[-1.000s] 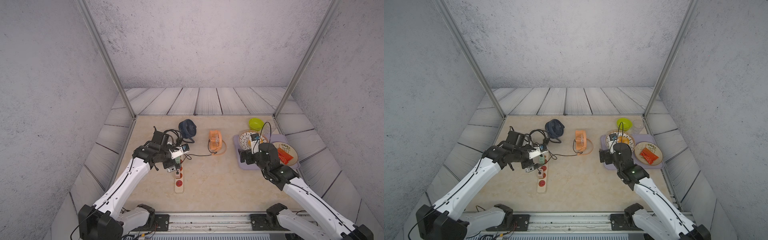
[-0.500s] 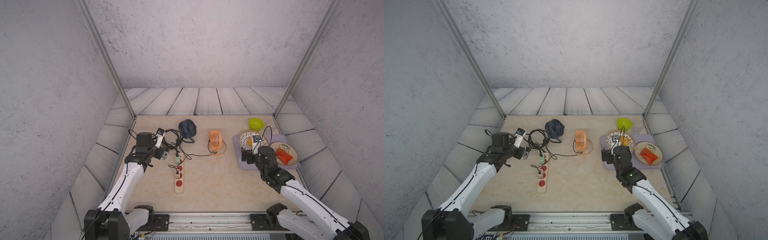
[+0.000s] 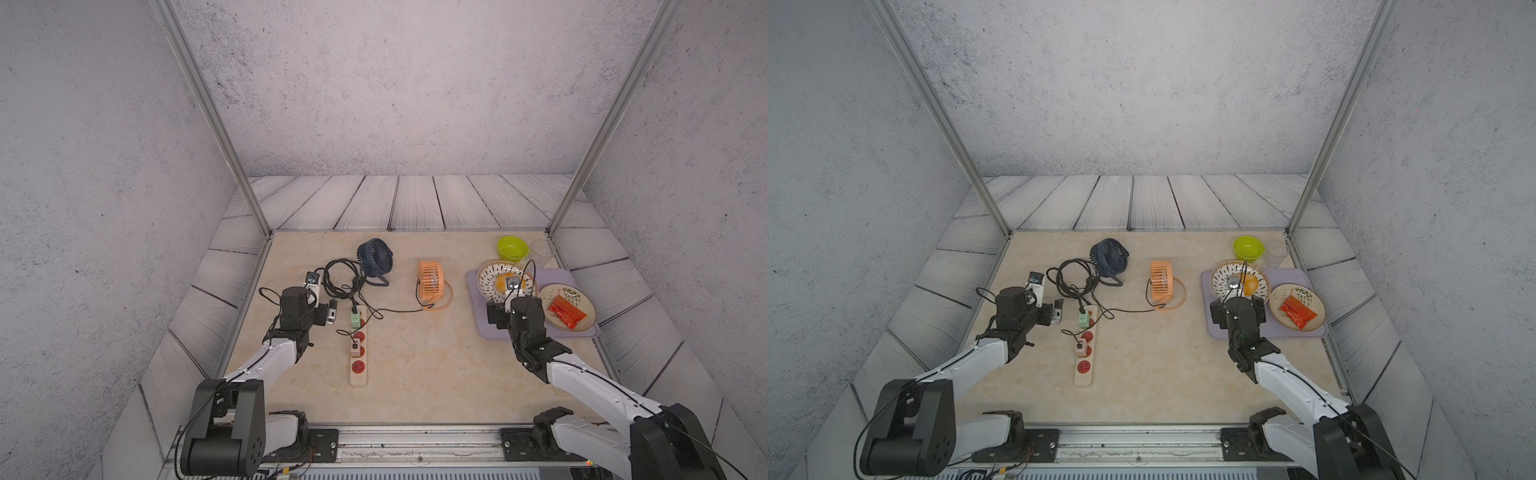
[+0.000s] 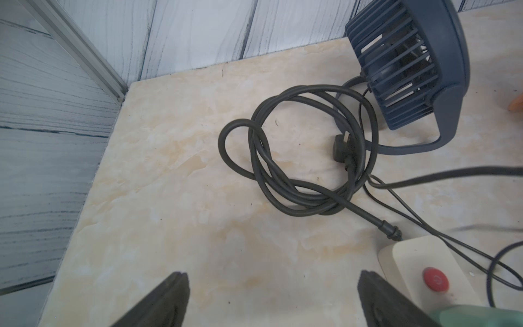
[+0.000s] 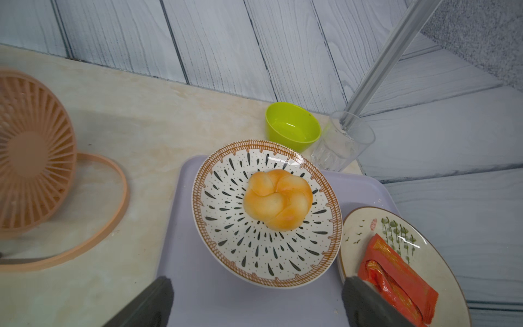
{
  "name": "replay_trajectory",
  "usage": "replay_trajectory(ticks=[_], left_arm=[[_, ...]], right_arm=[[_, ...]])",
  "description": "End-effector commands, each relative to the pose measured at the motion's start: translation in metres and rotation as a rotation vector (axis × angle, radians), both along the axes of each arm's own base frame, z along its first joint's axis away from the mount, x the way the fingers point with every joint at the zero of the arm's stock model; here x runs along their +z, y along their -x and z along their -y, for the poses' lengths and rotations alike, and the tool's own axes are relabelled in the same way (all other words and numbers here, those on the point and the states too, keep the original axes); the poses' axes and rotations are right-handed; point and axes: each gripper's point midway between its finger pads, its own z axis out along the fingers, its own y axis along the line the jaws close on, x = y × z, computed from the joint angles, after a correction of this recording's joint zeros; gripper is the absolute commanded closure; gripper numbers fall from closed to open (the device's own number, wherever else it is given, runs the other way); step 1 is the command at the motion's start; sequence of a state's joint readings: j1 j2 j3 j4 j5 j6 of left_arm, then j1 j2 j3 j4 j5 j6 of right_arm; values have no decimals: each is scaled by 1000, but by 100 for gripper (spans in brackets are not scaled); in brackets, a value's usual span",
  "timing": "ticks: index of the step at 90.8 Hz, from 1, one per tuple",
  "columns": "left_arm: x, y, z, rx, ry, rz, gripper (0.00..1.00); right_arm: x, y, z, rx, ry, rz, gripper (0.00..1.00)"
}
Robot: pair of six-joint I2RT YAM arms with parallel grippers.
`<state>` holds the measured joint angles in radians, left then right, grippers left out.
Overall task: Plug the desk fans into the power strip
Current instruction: Reset both arms
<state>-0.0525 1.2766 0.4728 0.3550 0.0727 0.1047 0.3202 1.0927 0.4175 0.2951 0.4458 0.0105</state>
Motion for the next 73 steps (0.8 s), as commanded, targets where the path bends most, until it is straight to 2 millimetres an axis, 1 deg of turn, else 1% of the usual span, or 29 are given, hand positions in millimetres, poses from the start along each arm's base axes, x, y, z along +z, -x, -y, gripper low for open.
replay_trajectory(ticks=[1, 5, 13, 17, 19, 26, 29, 37, 41, 45, 49, 53, 55, 58, 59, 60, 62, 63, 65, 68, 71, 73], left_arm=[[25, -15, -3, 30, 31, 177, 0], [23, -15, -3, 32, 37, 190, 0], [22, -17, -3, 27, 29, 212, 0], [22, -19, -6, 41, 23, 230, 0], [17, -19, -7, 46, 22, 225, 0], [9, -24, -11, 74, 18, 215, 0], [5, -25, -13, 85, 17, 207, 0], [-4, -28, -16, 106, 12, 201, 0], [-4, -30, -19, 124, 14, 210, 0], [-7, -32, -21, 140, 10, 180, 0], [-6, -35, -24, 152, 12, 169, 0], [-8, -37, -26, 151, 29, 157, 0], [-9, -37, -28, 156, 37, 147, 0], [-8, -38, -31, 170, 46, 146, 0], [-8, -39, -32, 176, 48, 145, 0], [-9, -39, -33, 183, 50, 141, 0], [-10, -40, -36, 198, 51, 132, 0], [-10, -40, -37, 205, 52, 127, 0], [-10, -40, -39, 211, 57, 128, 0], [-10, -40, -39, 212, 59, 131, 0], [-10, -40, -39, 211, 59, 127, 0], [-10, -40, -39, 212, 59, 129, 0]], right_arm=[[1, -7, 15, -70, -38, 60, 1], [-7, -9, 21, -85, -41, 51, 1], [-17, -16, 29, -109, -47, 49, 1], [-18, -22, 33, -118, -47, 62, 1], [-18, -24, 33, -116, -44, 65, 1], [-15, -33, 33, -115, -57, 90, 1], [-17, -38, 33, -108, -61, 94, 1], [-18, -46, 33, -98, -23, 92, 1], [-19, -49, 36, -103, -22, 99, 1], [-21, -50, 40, -113, -36, 115, 1], [-30, -51, 44, -123, -58, 128, 1], [-34, -50, 50, -131, -79, 155, 1], [-40, -50, 54, -148, -87, 157, 1], [-39, -51, 59, -165, -89, 185, 1], [-39, -51, 59, -167, -88, 183, 1], [-44, -50, 59, -169, -85, 161, 1], [-45, -50, 59, -168, -91, 138, 1], [-42, -52, 59, -171, -97, 140, 1], [-48, -52, 60, -177, -101, 99, 1], [-50, -53, 64, -197, -111, 64, 1], [-45, -58, 66, -195, -128, 76, 1], [-45, -57, 67, -195, -132, 86, 1]])
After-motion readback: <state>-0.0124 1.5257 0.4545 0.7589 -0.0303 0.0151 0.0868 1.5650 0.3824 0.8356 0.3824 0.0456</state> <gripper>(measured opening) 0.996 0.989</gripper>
